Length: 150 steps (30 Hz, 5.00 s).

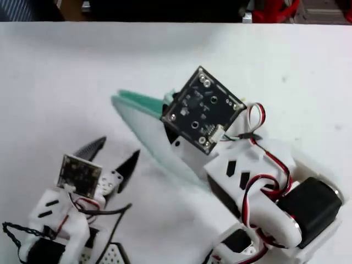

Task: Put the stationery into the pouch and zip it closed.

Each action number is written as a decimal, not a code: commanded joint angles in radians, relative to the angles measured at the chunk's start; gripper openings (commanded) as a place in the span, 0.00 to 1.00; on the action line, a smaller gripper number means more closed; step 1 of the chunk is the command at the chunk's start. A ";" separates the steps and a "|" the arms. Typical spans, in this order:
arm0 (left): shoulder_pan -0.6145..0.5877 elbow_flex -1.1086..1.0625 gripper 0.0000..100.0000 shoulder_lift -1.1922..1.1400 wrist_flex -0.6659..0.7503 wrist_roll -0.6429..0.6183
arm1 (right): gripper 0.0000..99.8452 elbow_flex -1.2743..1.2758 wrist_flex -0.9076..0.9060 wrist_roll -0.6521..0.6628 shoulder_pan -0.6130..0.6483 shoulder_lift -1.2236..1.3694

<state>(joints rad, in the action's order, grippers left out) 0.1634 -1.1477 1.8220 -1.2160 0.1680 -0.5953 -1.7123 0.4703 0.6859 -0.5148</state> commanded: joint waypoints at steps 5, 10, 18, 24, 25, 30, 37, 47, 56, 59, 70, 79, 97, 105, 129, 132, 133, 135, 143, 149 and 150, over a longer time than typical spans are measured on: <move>-0.007 0.069 0.27 0.002 -0.066 0.048 | 0.02 0.003 0.004 0.012 0.008 -0.005; -0.015 0.124 0.27 0.002 -0.118 0.054 | 0.02 0.112 0.001 0.012 -0.002 -0.018; -0.010 0.124 0.27 0.002 -0.121 0.060 | 0.02 0.479 0.044 0.172 -0.193 -0.177; 0.193 0.094 0.27 -0.004 -0.117 0.175 | 0.02 0.732 0.093 0.327 -0.315 -0.397; 0.236 0.083 0.27 -0.004 -0.115 0.207 | 0.02 0.772 0.093 0.354 -0.320 -0.429; 0.275 0.101 0.27 -0.004 -0.109 0.276 | 0.02 0.934 0.093 0.483 -0.357 -0.576; 0.278 0.126 0.27 -0.004 -0.109 0.325 | 0.02 1.094 0.085 0.681 -0.351 -0.785; 0.392 0.112 0.27 -0.004 -0.100 0.324 | 0.02 1.191 0.087 0.740 -0.275 -0.961; 0.490 -0.083 0.26 -0.002 0.097 0.250 | 0.02 1.191 0.211 0.620 -0.194 -0.875; 0.489 -0.084 0.26 0.002 0.063 0.250 | 0.02 1.185 0.315 0.542 -0.199 -0.797; 0.484 -0.084 0.06 0.002 0.157 0.224 | 0.02 1.183 0.499 0.219 -0.283 -0.591; 0.344 0.114 0.02 0.002 0.035 -0.018 | 0.02 1.019 0.501 0.097 -0.128 -0.397; 0.271 -0.020 0.23 0.002 -0.005 -0.133 | 0.02 0.600 0.314 -0.046 0.016 0.039; 0.372 -0.048 0.04 0.002 0.012 -0.081 | 0.02 0.600 0.291 -0.046 0.025 -0.015; 0.191 -0.114 0.02 0.002 0.060 -0.089 | 0.02 0.485 0.044 -0.037 0.389 -0.025; 0.191 -0.127 0.02 0.002 0.069 -0.089 | 0.02 0.364 0.008 -0.014 0.426 -0.022; 0.191 -0.129 0.02 0.002 0.069 -0.087 | 0.02 0.334 0.004 0.006 0.420 -0.021; 0.191 -0.129 0.02 0.002 0.069 -0.087 | 0.02 0.296 0.001 0.031 0.364 -0.025; 0.191 -0.129 0.02 0.002 0.069 -0.087 | 0.02 0.206 0.122 0.031 -0.050 -0.035; 0.191 -0.129 0.02 0.002 0.069 -0.087 | 0.02 0.252 0.223 0.034 -0.056 0.091; 0.191 -0.129 0.02 0.002 0.069 -0.086 | 0.02 0.247 0.236 0.034 -0.058 0.114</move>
<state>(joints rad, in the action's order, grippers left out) 0.3644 -1.2597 1.8267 -1.1469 0.0790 -0.3391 -1.5282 0.4948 0.6398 -0.4457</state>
